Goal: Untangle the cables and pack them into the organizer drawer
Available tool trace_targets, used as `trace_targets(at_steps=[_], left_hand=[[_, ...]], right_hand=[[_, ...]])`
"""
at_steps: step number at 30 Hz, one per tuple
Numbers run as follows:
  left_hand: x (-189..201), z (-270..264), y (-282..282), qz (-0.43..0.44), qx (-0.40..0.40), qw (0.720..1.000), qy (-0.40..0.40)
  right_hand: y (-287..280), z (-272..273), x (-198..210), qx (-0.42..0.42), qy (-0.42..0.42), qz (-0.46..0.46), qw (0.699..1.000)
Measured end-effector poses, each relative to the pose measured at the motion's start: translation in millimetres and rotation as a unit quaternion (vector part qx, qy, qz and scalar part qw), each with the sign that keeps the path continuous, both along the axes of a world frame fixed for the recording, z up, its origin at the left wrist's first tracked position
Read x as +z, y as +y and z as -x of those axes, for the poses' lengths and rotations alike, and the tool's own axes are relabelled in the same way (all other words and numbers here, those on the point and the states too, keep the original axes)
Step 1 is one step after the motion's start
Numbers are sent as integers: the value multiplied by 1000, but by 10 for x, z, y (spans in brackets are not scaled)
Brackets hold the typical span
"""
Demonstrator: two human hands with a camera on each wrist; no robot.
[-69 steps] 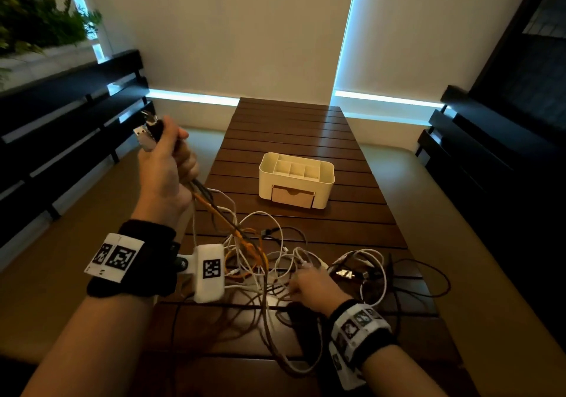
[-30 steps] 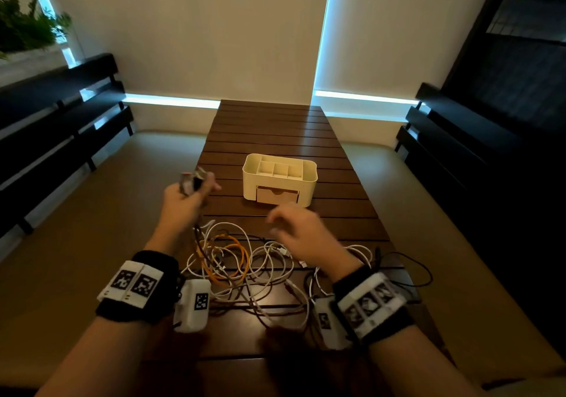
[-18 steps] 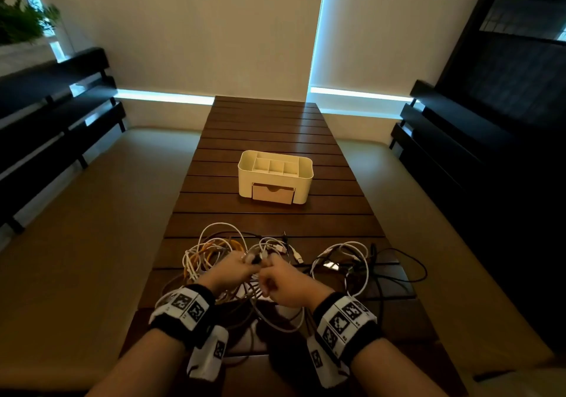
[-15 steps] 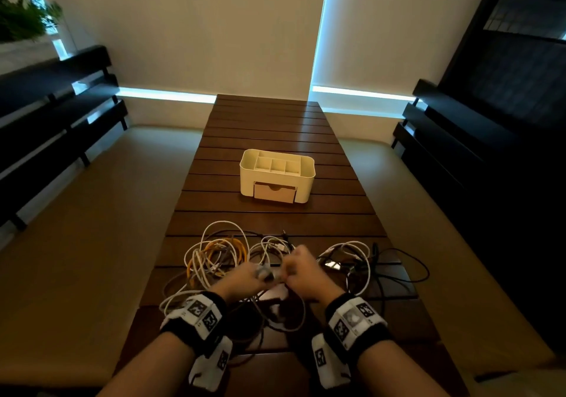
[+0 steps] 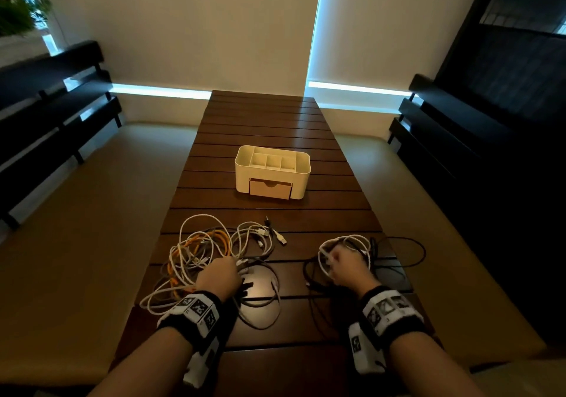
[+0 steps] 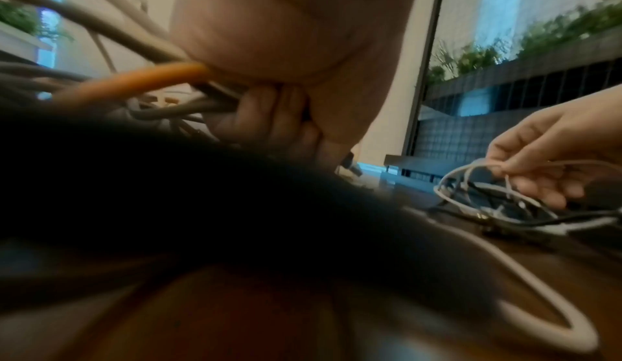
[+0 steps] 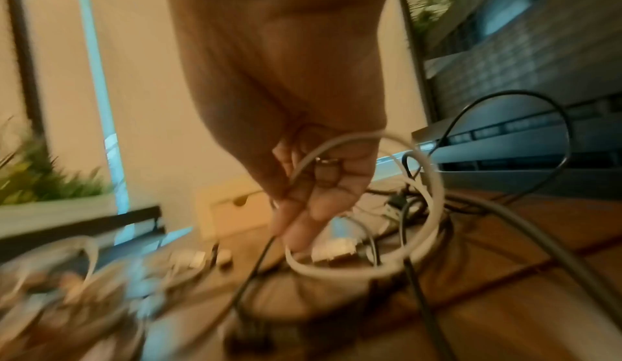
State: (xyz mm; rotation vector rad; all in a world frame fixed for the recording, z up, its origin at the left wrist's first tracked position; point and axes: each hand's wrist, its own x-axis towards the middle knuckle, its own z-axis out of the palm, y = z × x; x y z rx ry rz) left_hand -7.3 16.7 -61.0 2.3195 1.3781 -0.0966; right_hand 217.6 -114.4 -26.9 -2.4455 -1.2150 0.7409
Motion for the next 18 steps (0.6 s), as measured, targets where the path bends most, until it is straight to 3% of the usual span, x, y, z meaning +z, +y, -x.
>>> trace_targets(at_steps=[2, 6, 7, 9, 11, 13, 16, 18], left_hand=[[97, -44, 3, -3, 2, 999, -40], [283, -131, 16, -20, 4, 994, -111], [305, -135, 19, -21, 5, 992, -127], [297, -125, 35, -14, 21, 986, -167], [268, -104, 47, -8, 39, 978, -207], [263, -100, 30, -1, 47, 973, -228], [258, -114, 12, 17, 45, 970, -237], [255, -133, 4, 16, 45, 968, -244]], right_hand=[[58, -115, 260, -127, 134, -141, 973], [159, -286, 881, -142, 140, -308, 930], [186, -316, 966, -122, 105, -299, 941], [180, -360, 1016, -80, -50, -181, 979], [119, -351, 1008, -35, -149, -123, 981], [26, -283, 1003, 53, -145, -117, 981], [-115, -141, 835, 213, -95, 21, 972], [-177, -25, 635, 272, -71, 107, 954]])
